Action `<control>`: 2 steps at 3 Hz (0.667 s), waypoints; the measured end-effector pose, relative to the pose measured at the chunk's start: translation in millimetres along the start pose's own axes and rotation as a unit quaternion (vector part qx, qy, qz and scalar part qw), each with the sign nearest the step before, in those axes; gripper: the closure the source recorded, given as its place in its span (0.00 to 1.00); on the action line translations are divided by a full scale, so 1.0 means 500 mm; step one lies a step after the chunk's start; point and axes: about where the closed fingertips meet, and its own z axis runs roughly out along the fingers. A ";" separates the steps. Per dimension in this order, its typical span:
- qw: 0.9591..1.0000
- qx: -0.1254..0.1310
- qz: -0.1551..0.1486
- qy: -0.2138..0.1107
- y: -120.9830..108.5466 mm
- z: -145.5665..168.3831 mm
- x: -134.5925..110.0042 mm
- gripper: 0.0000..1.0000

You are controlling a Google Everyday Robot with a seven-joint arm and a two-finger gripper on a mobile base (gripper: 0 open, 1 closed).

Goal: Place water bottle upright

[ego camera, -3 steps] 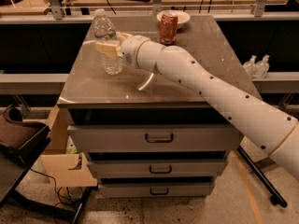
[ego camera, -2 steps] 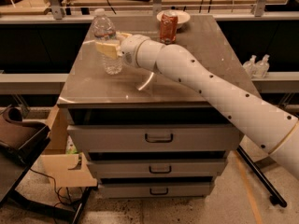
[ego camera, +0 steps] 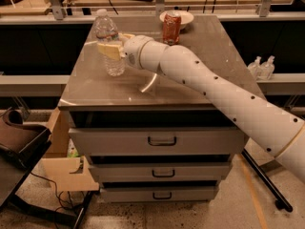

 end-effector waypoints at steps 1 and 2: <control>1.000 0.000 0.000 0.000 0.000 0.000 -0.001 1.00; 1.000 0.000 0.000 0.000 0.000 0.000 -0.001 1.00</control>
Offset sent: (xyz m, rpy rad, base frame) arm 0.0319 -0.0447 -0.1137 0.0212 0.1196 0.0053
